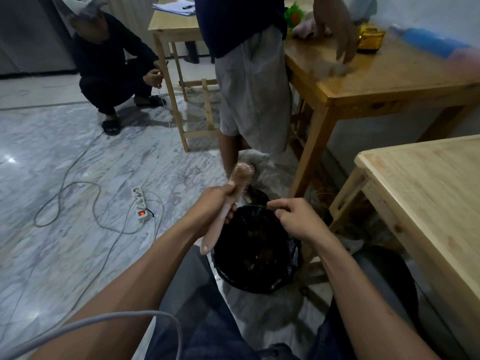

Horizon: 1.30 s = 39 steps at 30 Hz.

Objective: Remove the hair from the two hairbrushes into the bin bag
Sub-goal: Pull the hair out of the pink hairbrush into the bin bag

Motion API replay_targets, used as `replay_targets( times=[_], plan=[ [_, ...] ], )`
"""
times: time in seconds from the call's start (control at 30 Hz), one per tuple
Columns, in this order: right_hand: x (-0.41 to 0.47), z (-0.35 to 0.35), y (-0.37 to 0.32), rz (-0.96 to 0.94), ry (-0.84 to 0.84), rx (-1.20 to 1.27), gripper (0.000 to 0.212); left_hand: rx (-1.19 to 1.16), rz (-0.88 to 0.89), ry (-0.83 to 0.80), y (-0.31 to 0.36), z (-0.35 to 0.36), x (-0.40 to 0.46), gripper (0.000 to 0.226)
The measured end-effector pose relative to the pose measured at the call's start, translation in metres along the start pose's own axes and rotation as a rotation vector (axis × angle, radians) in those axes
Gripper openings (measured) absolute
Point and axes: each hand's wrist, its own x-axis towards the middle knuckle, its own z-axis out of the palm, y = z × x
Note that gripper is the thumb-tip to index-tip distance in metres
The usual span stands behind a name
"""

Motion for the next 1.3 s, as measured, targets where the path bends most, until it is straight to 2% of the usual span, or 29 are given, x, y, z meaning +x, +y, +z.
replay_targets(
  times=[0.1, 0.17, 0.2, 0.27, 0.37, 0.43, 0.6, 0.8, 0.87, 0.93, 1.1, 1.13, 1.2, 1.3],
  plan=[
    [0.001, -0.002, 0.001, 0.003, 0.163, 0.147, 0.022, 0.034, -0.010, -0.025, 0.004, 0.006, -0.007, 0.043],
    [0.001, -0.005, -0.001, -0.017, 0.205, 0.160, 0.009, 0.034, -0.018, -0.023, 0.004, 0.009, -0.011, 0.048],
    [-0.001, -0.005, -0.003, -0.029, 0.215, 0.139, 0.009, 0.022, -0.029, -0.025, 0.005, 0.011, -0.014, 0.050],
    [-0.001, -0.004, -0.008, -0.039, 0.221, 0.110, 0.027, -0.007, -0.052, -0.025, 0.006, 0.015, -0.018, 0.050],
    [-0.003, 0.001, -0.018, -0.021, 0.112, 0.164, 0.043, -0.037, -0.049, -0.033, 0.008, 0.022, -0.023, 0.047],
    [-0.004, 0.007, -0.024, -0.027, 0.030, 0.224, 0.040, -0.047, -0.045, -0.046, 0.008, 0.028, -0.026, 0.046],
    [-0.005, 0.014, -0.031, -0.001, 0.068, 0.324, 0.017, -0.076, -0.095, 0.003, 0.003, 0.026, -0.024, 0.036],
    [-0.005, -0.005, -0.017, 0.092, 0.133, 0.324, 0.024, -0.301, -0.117, 0.216, -0.006, -0.012, -0.007, 0.025],
    [-0.006, -0.013, -0.011, 0.116, 0.138, 0.327, 0.020, -0.277, -0.123, 0.266, -0.009, -0.024, -0.003, 0.026],
    [-0.005, -0.012, -0.008, 0.102, 0.123, 0.315, 0.019, -0.223, -0.118, 0.234, -0.010, -0.025, -0.006, 0.029],
    [0.004, 0.008, -0.005, 0.089, 0.128, 0.179, 0.016, -0.031, 0.050, 0.136, -0.008, -0.005, -0.019, 0.035],
    [0.004, 0.008, -0.005, 0.088, 0.133, 0.124, 0.020, 0.007, 0.086, 0.128, -0.008, -0.003, -0.020, 0.035],
    [0.003, 0.004, -0.008, 0.075, 0.083, 0.057, 0.047, 0.071, 0.141, 0.097, -0.006, -0.001, -0.023, 0.036],
    [0.002, 0.001, -0.016, 0.049, -0.032, 0.203, 0.071, 0.151, 0.175, 0.032, -0.004, 0.006, -0.029, 0.039]
  ],
)
